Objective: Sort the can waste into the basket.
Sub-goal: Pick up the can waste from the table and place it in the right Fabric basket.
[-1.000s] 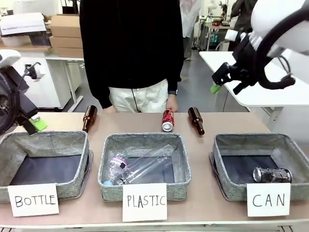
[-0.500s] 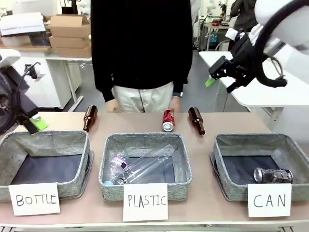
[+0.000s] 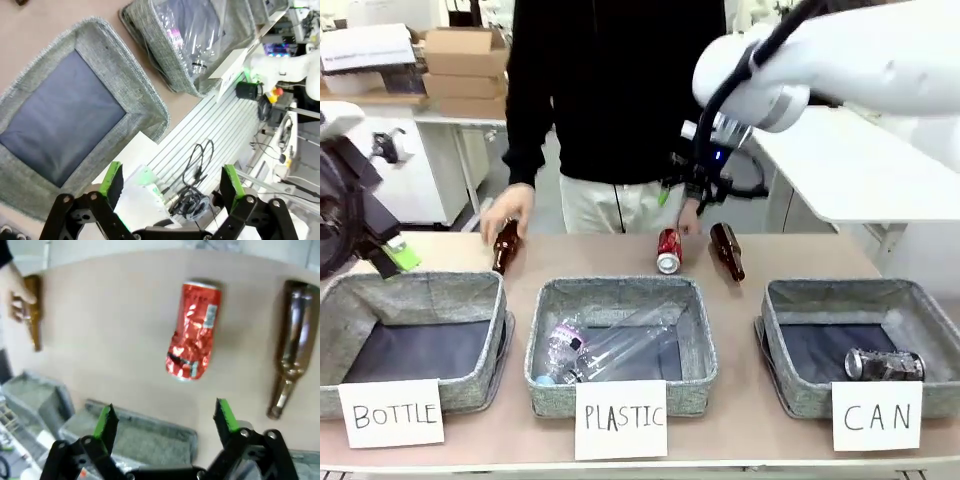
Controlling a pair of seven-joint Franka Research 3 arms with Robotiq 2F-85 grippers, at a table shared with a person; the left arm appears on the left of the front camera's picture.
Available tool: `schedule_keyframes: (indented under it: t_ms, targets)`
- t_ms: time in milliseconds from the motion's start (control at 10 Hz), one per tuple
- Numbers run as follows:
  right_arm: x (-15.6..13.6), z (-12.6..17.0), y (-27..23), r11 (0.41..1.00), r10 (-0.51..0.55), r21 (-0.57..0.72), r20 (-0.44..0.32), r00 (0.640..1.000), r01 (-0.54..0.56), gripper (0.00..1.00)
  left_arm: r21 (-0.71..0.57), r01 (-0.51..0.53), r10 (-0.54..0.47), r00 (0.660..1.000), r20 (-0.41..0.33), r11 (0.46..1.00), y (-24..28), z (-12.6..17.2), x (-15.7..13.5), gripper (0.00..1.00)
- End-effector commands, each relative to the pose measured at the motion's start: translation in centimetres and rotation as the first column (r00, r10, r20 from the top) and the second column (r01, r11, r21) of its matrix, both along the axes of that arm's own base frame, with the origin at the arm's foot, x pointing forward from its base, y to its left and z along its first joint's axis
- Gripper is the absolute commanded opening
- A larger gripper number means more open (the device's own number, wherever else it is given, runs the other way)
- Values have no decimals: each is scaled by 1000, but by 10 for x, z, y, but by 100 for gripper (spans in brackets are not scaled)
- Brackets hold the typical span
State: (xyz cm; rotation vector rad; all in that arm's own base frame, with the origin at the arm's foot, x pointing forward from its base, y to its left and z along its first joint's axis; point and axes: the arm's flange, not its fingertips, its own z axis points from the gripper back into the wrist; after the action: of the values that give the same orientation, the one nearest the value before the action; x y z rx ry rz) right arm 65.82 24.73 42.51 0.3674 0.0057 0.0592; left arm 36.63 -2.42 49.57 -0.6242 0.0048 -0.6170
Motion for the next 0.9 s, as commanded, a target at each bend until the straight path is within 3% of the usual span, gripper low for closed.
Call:
schedule_keyframes:
  t_ms: [0, 100, 400, 600, 800]
  targets:
    - [36, -1, 20, 997, -11, -74, -121, 993, 2, 100, 2, 8, -8, 1000, 14, 1000, 1, 1, -1, 100]
    - [41, -32, 28, 991, -26, -137, -157, 987, 4, 100, 2, 8, -8, 1000, 14, 1000, 1, 1, -1, 100]
    - [35, -89, 33, 965, -39, -263, -170, 985, -8, 100, 2, 8, -8, 1000, 14, 1000, 1, 1, -1, 100]
    - [25, -113, 37, 973, 20, -226, -139, 990, -51, 100, 2, 8, -8, 1000, 14, 1000, 1, 1, -1, 100]
    - [23, -115, 38, 968, 6, -250, -96, 995, -30, 100, 2, 8, -8, 1000, 14, 1000, 1, 1, -1, 100]
